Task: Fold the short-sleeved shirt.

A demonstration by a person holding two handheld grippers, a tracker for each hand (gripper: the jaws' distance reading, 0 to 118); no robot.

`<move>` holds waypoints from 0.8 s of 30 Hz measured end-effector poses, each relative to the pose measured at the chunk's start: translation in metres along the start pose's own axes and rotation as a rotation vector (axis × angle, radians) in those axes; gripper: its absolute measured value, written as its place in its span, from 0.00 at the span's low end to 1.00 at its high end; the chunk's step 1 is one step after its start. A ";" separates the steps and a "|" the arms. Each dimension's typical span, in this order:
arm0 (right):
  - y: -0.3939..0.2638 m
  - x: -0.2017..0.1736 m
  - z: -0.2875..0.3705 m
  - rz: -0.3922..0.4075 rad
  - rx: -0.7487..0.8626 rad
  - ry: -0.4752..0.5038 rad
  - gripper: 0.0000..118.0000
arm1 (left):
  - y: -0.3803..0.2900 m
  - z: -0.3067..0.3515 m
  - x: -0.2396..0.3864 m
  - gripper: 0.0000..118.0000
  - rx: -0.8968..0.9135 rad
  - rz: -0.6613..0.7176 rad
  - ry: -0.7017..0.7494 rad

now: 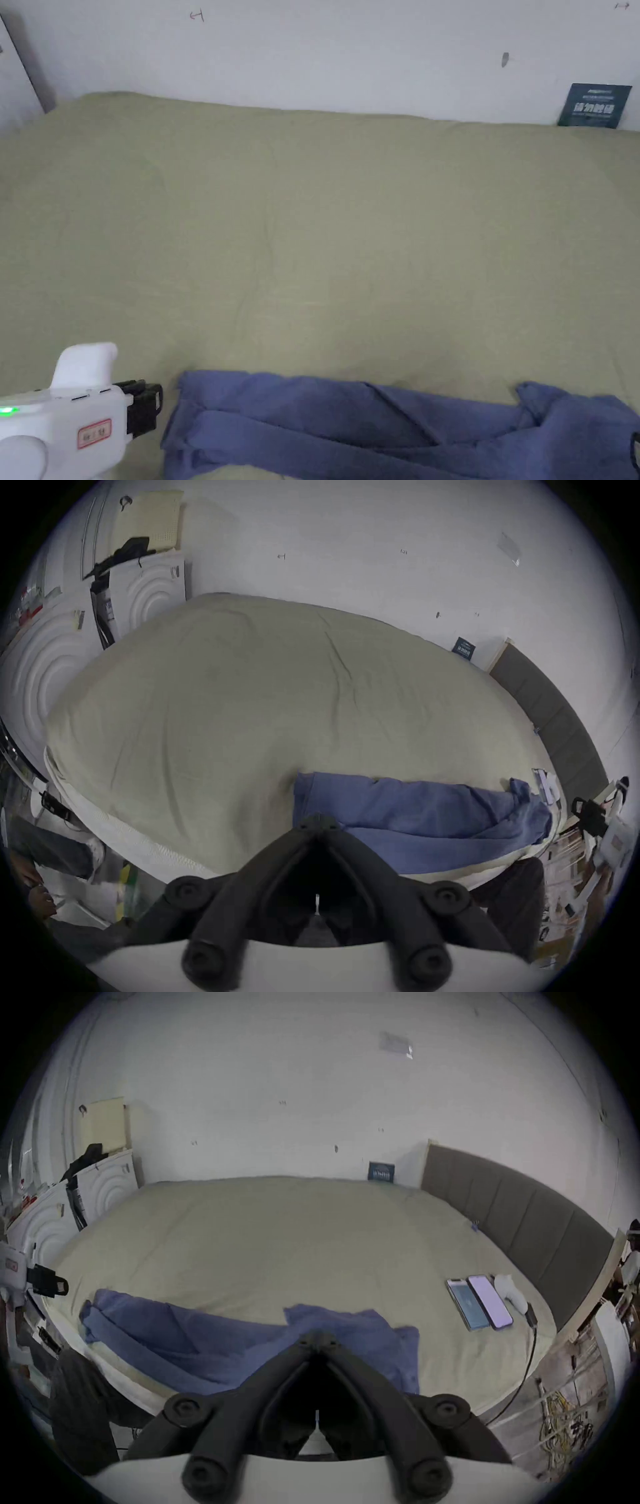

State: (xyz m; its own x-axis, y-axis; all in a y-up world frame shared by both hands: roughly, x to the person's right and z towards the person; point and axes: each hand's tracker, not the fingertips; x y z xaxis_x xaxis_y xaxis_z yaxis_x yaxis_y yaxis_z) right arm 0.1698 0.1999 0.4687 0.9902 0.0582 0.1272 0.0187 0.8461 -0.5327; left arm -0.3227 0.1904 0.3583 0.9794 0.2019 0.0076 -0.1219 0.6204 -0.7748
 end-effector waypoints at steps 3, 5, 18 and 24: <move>0.005 -0.017 0.008 -0.005 0.042 0.002 0.00 | 0.011 -0.009 -0.017 0.00 -0.075 0.060 -0.087; 0.008 -0.024 0.013 0.000 0.061 0.005 0.00 | 0.019 -0.022 -0.033 0.00 -0.159 0.086 -0.162; 0.008 -0.025 0.025 -0.023 0.084 -0.036 0.00 | 0.036 -0.093 -0.094 0.98 -0.372 0.326 -0.520; 0.007 -0.023 0.023 -0.043 0.058 -0.040 0.00 | 0.025 -0.125 -0.083 0.98 -0.438 0.330 -0.609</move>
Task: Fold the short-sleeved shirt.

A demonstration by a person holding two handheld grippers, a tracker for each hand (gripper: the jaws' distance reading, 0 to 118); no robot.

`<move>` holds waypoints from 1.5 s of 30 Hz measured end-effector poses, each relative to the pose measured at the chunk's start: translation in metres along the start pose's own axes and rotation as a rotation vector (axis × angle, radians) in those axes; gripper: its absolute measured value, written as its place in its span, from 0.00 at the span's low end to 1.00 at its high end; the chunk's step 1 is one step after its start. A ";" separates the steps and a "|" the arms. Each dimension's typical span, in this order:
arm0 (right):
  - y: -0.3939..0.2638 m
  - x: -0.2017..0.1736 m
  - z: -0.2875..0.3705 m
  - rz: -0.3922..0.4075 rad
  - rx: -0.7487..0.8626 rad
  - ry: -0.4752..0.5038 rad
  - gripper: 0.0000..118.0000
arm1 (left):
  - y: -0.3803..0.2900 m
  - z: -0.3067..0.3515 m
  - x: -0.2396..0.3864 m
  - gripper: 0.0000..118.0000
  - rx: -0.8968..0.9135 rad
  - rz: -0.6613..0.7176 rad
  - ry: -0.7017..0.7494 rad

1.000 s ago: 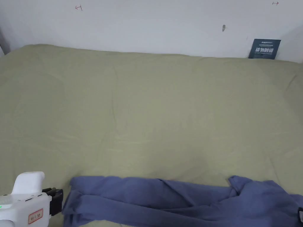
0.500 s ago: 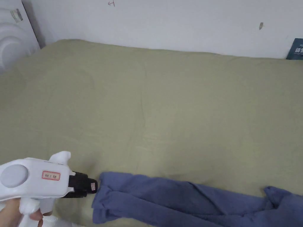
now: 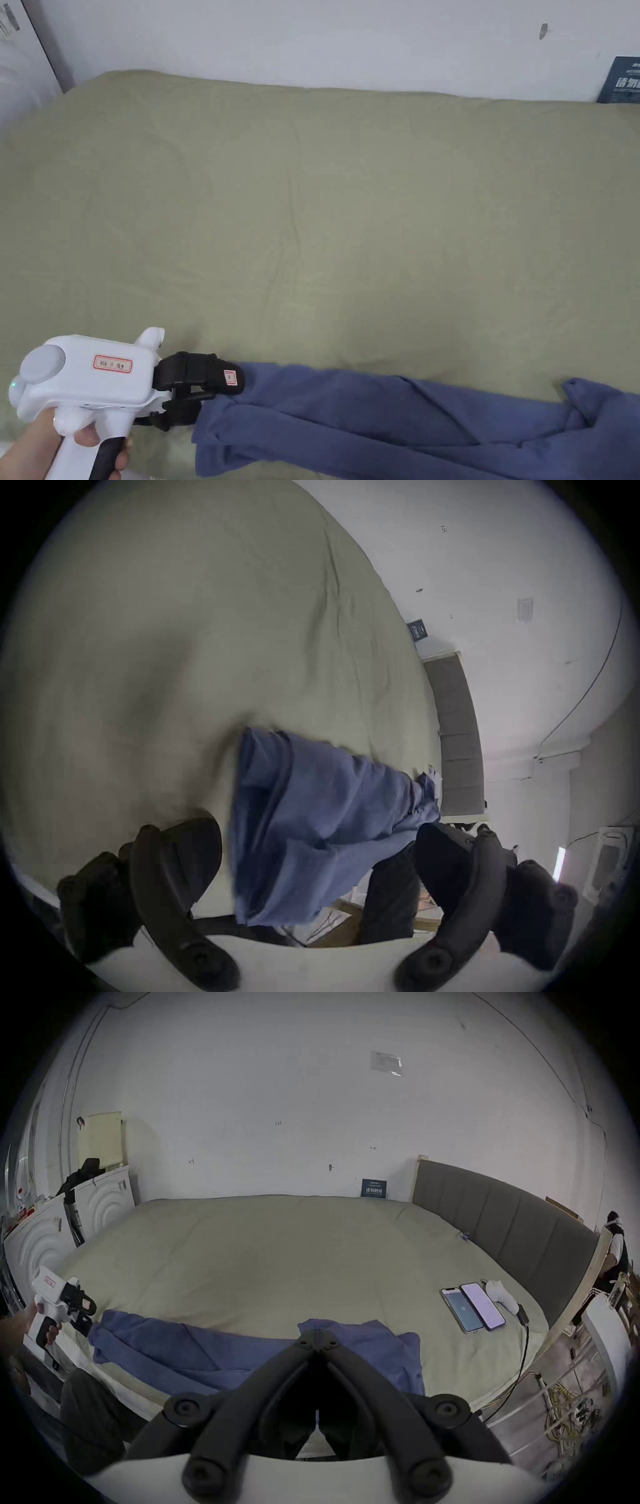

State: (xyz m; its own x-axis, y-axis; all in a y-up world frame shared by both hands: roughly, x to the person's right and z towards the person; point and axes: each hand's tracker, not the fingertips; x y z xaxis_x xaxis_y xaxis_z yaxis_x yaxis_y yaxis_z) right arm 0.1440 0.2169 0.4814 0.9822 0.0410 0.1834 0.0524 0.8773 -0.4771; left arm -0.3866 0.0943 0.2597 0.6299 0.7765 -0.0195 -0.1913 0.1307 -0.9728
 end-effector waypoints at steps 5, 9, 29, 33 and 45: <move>-0.001 0.006 0.002 -0.032 -0.012 0.014 0.00 | -0.002 -0.012 0.015 0.97 -0.002 0.007 0.010; -0.007 0.009 -0.001 -0.046 -0.036 0.010 0.00 | -0.002 -0.016 0.021 0.94 -0.019 -0.019 0.043; 0.001 0.017 0.011 -0.044 -0.002 0.078 0.00 | -0.018 0.083 0.031 0.06 0.243 0.070 0.265; 0.003 0.018 0.011 -0.046 0.021 0.083 0.00 | -0.029 0.086 0.068 0.06 0.233 -0.017 0.251; 0.004 0.033 0.021 -0.064 0.053 0.067 0.00 | -0.062 -0.056 0.211 0.06 0.036 -0.332 0.297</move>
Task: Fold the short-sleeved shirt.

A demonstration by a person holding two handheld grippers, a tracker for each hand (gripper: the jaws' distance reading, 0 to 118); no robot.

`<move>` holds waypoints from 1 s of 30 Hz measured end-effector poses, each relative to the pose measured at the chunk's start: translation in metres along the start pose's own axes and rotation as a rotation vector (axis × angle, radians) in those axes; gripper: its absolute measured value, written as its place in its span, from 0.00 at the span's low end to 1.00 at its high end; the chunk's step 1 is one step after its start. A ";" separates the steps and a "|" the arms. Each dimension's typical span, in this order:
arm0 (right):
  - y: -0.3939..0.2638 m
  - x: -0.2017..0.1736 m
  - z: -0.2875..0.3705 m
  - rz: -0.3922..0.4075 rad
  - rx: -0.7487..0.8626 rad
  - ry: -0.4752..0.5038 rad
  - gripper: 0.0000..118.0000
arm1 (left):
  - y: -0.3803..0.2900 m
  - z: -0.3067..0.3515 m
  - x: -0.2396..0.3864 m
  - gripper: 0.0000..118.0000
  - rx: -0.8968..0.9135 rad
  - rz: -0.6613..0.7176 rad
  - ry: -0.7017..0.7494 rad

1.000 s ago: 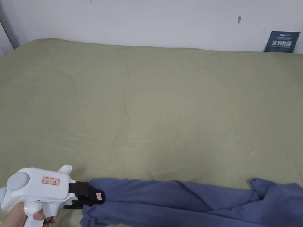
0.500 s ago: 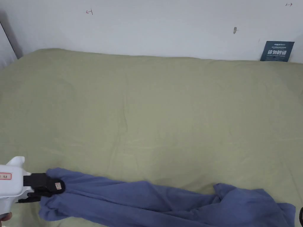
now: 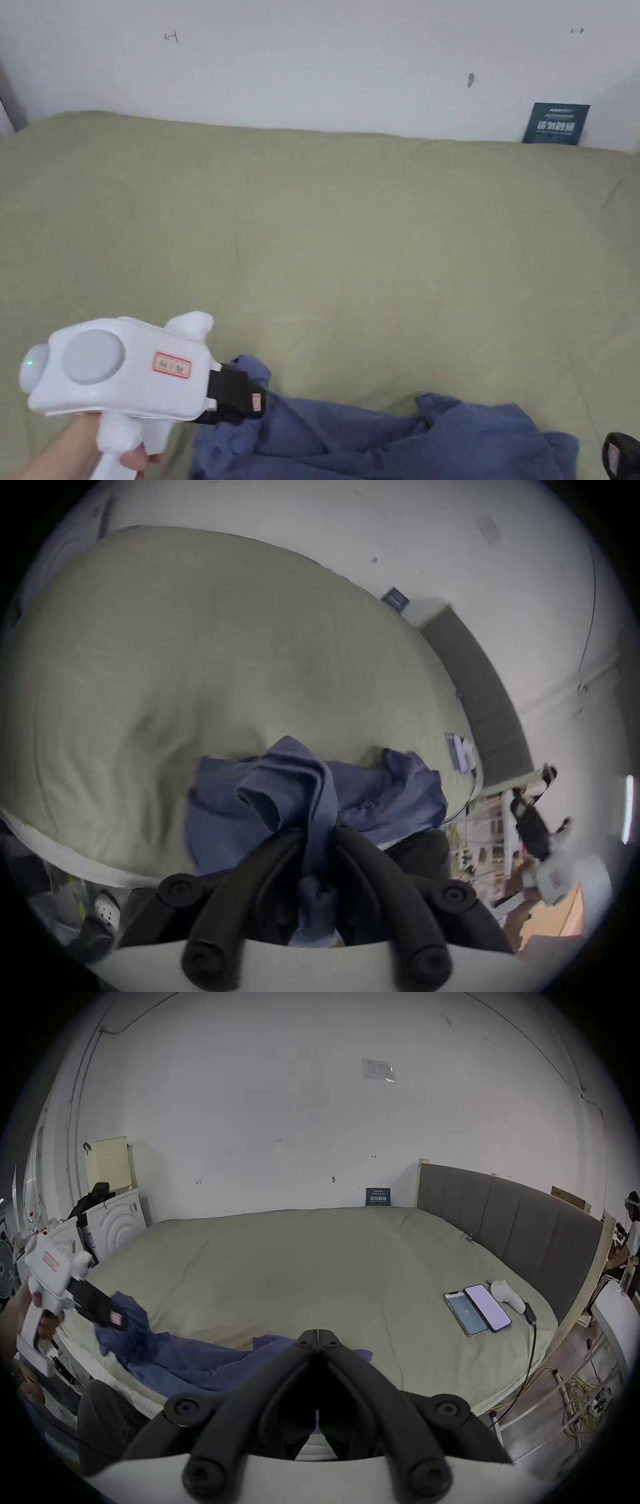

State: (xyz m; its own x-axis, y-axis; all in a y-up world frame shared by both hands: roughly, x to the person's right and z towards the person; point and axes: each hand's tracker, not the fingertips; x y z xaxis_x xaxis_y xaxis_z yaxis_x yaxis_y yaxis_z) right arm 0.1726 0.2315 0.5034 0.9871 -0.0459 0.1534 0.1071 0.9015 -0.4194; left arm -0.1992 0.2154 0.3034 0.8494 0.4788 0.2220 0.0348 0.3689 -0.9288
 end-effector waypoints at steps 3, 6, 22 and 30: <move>-0.001 0.006 0.002 -0.010 -0.001 -0.009 0.00 | 0.000 -0.051 0.023 0.07 -0.050 -0.031 0.022; -0.003 0.011 0.003 -0.022 -0.006 -0.023 0.00 | -0.006 -0.095 0.044 0.22 -0.094 -0.049 -0.001; -0.009 0.006 -0.011 -0.030 -0.053 0.002 0.00 | -0.007 -0.040 -0.010 0.00 0.099 0.041 -0.123; -0.012 0.000 -0.013 -0.027 -0.078 0.021 0.00 | -0.019 -0.117 -0.004 0.00 -0.044 0.103 -0.178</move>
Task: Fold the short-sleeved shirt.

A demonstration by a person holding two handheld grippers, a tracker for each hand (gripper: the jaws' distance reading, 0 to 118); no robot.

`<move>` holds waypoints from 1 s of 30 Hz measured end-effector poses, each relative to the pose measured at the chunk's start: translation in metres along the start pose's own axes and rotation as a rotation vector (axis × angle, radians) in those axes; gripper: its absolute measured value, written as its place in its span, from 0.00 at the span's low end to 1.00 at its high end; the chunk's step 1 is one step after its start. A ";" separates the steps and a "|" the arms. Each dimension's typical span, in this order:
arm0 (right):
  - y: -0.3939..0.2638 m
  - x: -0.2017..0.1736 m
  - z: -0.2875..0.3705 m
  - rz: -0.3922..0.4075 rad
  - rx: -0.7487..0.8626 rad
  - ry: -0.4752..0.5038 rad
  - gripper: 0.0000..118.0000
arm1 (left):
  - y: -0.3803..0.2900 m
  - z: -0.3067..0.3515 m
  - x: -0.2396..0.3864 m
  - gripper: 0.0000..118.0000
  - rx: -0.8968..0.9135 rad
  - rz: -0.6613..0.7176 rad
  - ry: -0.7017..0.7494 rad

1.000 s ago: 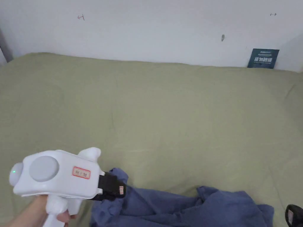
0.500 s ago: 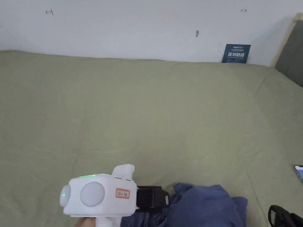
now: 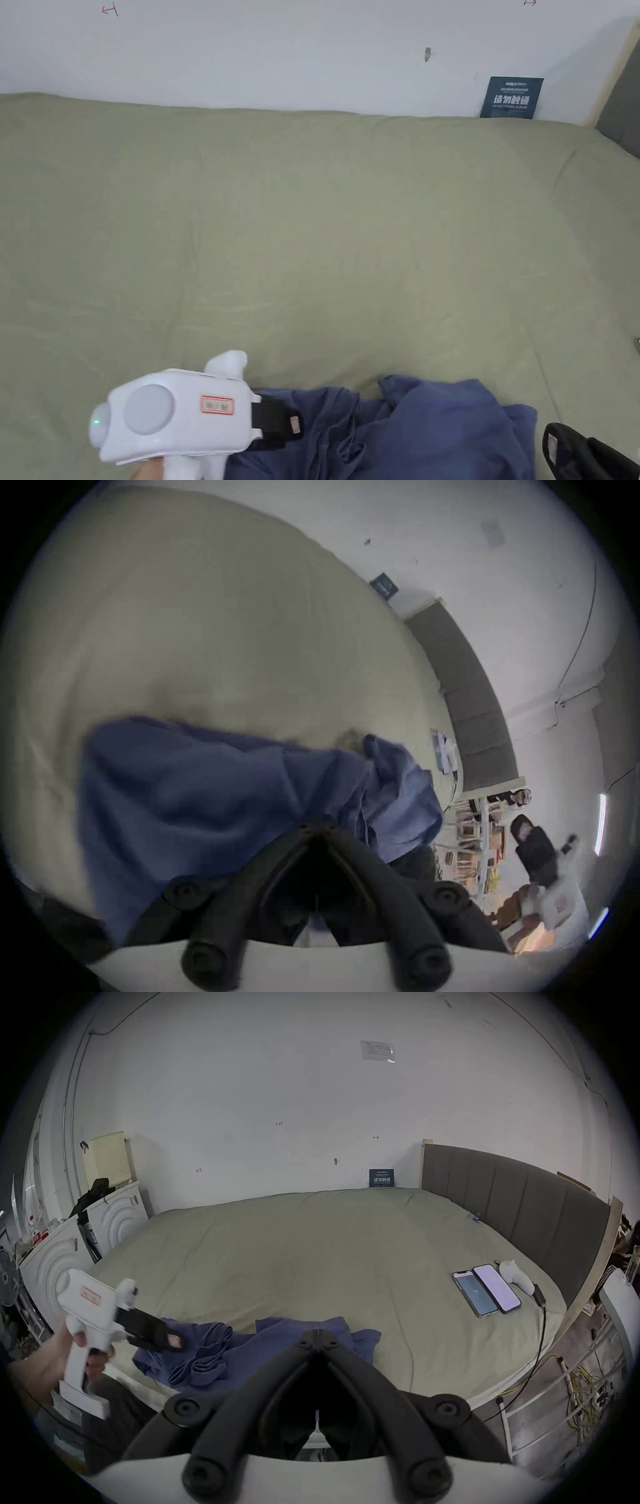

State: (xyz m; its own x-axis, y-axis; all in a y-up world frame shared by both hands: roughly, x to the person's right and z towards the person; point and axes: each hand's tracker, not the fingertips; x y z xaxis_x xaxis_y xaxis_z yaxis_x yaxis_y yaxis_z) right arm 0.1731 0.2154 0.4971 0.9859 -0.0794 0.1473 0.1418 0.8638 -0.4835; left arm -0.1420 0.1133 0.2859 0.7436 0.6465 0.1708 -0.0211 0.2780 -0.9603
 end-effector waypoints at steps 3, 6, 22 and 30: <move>-0.002 0.002 0.000 0.002 -0.015 -0.003 0.00 | -0.016 -0.052 0.004 0.00 -0.101 -0.019 -0.025; -0.005 0.009 -0.001 -0.001 -0.033 -0.028 0.00 | -0.025 -0.065 0.001 0.00 -0.076 0.026 -0.067; 0.003 -0.013 -0.014 0.027 -0.020 0.016 0.00 | 0.004 0.110 -0.064 0.00 0.063 -0.025 0.135; 0.001 -0.020 -0.016 0.048 -0.039 0.014 0.00 | 0.007 0.103 -0.089 0.14 0.024 0.040 -0.008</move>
State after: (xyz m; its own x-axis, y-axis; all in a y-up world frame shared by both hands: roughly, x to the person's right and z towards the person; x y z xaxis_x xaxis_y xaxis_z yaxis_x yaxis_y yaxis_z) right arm 0.1546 0.2096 0.4794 0.9928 -0.0454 0.1112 0.0973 0.8469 -0.5228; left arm -0.2769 0.1307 0.2869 0.7362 0.6633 0.1345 -0.0667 0.2689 -0.9609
